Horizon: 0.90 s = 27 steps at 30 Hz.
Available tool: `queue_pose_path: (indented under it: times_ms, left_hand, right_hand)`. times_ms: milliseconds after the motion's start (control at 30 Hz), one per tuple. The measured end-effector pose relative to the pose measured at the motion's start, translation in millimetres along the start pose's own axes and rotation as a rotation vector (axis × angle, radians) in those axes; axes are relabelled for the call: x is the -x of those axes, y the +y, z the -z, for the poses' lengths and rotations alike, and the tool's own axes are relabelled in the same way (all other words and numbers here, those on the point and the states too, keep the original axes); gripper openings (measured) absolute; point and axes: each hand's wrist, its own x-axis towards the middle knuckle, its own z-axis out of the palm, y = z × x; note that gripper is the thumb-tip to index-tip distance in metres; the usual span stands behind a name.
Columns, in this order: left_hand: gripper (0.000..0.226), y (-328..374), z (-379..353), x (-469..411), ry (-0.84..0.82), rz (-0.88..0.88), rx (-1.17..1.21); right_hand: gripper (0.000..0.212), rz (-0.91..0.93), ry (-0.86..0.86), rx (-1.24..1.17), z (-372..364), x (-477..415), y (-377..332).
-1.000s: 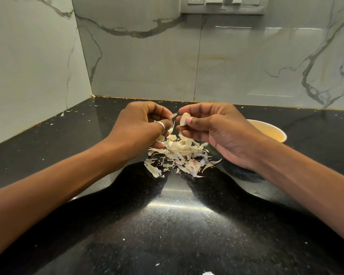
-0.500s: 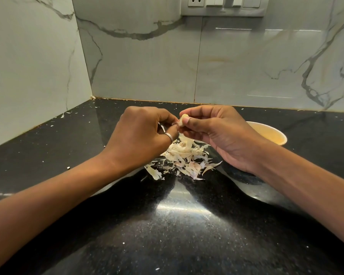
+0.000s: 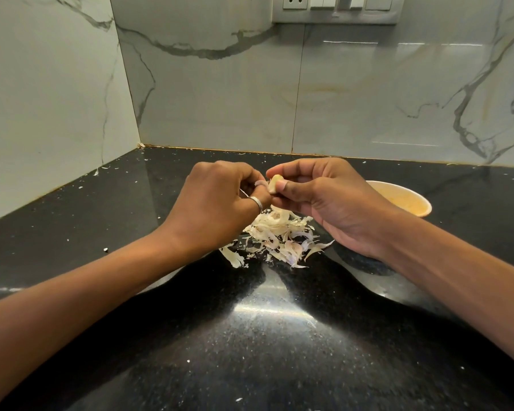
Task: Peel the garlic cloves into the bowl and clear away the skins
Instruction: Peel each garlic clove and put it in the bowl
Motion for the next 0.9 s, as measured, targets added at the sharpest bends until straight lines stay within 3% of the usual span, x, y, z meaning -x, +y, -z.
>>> queue_pose_path:
  times_ms: [233, 400, 733, 867, 900]
  left_hand:
    - [0.011, 0.5, -0.3, -2.2, -0.054, 0.234, 0.265]
    - [0.011, -3.4, 3.9, -4.3, -0.021, 0.26, 0.275]
    - [0.034, -3.8, 4.9, -2.7, 0.05, 0.126, 0.007]
    - [0.013, -4.5, 4.0, -2.9, 0.058, 0.053, -0.034]
    - [0.016, -4.4, 3.2, -2.6, 0.059, 0.027, -0.044]
  right_hand:
    - [0.021, -0.001, -0.015, -0.011, 0.4, 0.8, -2.4]
    - [0.022, -0.004, -0.013, -0.005, 2.2, 0.8, -3.1]
    - [0.024, -0.002, 0.018, 0.009, 3.1, 2.0, -5.1]
    - [0.023, 0.001, 0.044, 0.019, 3.2, 2.8, -6.5]
    - [0.023, -0.002, 0.048, 0.025, 3.5, 2.7, -6.4]
